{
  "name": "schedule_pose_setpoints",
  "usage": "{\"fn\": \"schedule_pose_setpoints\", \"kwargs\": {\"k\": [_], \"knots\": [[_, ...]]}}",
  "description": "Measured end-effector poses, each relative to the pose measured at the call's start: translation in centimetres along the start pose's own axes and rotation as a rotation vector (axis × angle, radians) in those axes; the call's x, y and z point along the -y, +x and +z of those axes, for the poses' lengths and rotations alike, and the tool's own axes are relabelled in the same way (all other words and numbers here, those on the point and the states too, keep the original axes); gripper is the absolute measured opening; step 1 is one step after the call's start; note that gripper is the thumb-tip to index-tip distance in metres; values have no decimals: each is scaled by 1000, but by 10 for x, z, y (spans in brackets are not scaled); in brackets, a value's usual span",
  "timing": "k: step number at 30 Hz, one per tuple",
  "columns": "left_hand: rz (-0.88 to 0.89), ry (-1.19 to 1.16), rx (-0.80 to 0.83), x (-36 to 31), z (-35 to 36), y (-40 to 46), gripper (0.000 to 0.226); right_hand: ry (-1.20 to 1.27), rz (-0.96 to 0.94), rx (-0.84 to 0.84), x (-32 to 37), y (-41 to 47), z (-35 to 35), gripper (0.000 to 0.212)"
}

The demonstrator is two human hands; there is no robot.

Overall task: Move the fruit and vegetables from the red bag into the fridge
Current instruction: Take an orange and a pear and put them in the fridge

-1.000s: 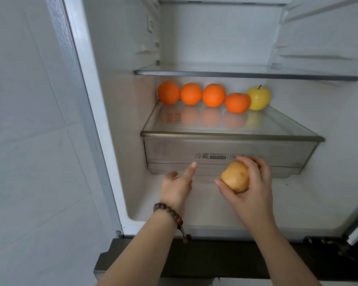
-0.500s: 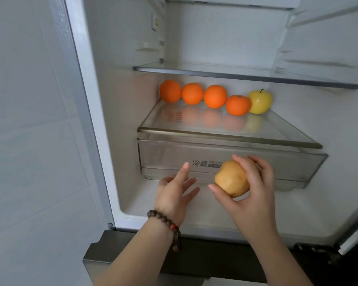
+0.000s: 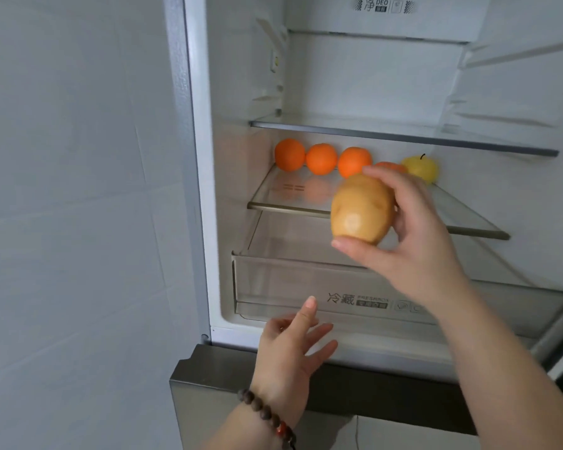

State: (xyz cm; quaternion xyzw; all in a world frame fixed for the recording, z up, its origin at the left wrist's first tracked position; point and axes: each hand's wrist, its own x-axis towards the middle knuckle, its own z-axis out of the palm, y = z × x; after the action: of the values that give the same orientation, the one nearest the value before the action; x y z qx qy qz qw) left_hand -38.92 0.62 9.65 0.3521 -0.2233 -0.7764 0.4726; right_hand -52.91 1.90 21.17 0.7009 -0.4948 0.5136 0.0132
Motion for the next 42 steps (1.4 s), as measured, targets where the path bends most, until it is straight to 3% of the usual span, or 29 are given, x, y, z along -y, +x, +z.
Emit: {"fn": "schedule_pose_setpoints", "kwargs": {"k": [2,7,9,15,19,26,31,36,42], "knots": [[-19,5,-5,1,-4,-9,62,17,13,176,4,25,2,81],[-17,1,-22,7,-12,-28,53,-81,222,830,-13,64,38,64],[-17,10,-22,6,-13,-31,48,-178,255,993,-26,67,58,61],[-18,34,-58,3,-13,-26,38,-513,140,1185,-54,68,106,83],[-13,38,-81,4,-10,-25,40,-590,42,1240,-66,60,127,90],[-6,58,-94,6,-9,-26,43,-551,66,1212,-66,58,121,97],[-4,69,-95,6,-6,-29,42,-498,109,1128,-43,71,95,64],[16,81,-69,5,-6,-30,41,-393,113,701,-7,50,63,50],[26,125,-38,7,-10,-31,40,-430,30,204,11,-35,28,51]]}}
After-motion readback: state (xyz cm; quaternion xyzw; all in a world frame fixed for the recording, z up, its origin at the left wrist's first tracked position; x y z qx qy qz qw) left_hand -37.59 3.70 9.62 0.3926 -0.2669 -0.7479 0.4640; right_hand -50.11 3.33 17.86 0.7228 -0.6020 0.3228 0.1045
